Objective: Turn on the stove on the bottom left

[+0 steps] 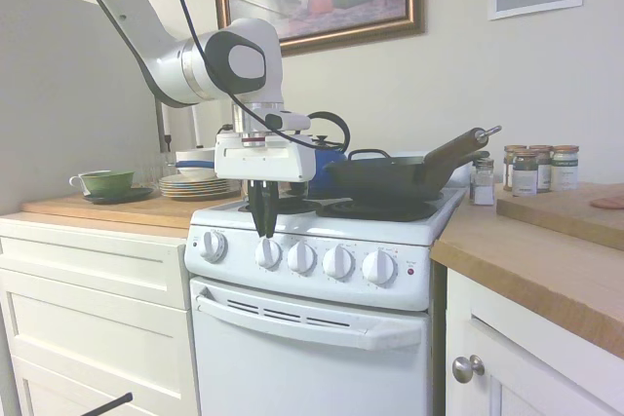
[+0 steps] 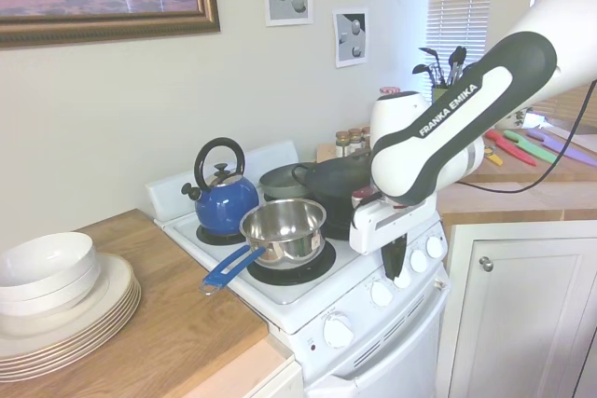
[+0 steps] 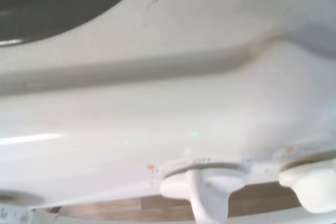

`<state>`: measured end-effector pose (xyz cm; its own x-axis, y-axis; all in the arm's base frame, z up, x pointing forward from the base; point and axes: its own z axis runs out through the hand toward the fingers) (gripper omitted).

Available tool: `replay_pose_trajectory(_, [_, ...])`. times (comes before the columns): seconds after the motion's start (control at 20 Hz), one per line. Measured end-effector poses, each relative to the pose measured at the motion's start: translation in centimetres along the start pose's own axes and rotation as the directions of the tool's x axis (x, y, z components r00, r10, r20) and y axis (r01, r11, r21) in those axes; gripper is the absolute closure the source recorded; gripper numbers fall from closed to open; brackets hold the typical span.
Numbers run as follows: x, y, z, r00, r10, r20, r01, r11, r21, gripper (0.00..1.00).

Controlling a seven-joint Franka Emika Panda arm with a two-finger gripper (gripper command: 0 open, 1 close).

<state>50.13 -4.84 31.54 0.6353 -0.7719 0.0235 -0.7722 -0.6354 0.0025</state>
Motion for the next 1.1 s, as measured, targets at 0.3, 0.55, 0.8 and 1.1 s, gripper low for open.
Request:
replay_pose_trajectory(0.3, [1.1,-0.7,1.3,1.0,0.009,0.008,-0.009,1.0,-0.014,1.0])
replay_pose_trajectory(0.55, [1.6,-1.2,1.9,1.0,0.009,0.011,-0.009,1.0,-0.02,1.0])
replay_pose_trajectory(0.8, [1.4,-1.4,2.1,1.0,0.007,0.016,-0.007,1.0,-0.026,1.0])
replay_pose_trajectory(1.1, [0.9,-1.7,2.4,1.0,0.004,0.022,-0.004,0.999,-0.037,1.0])
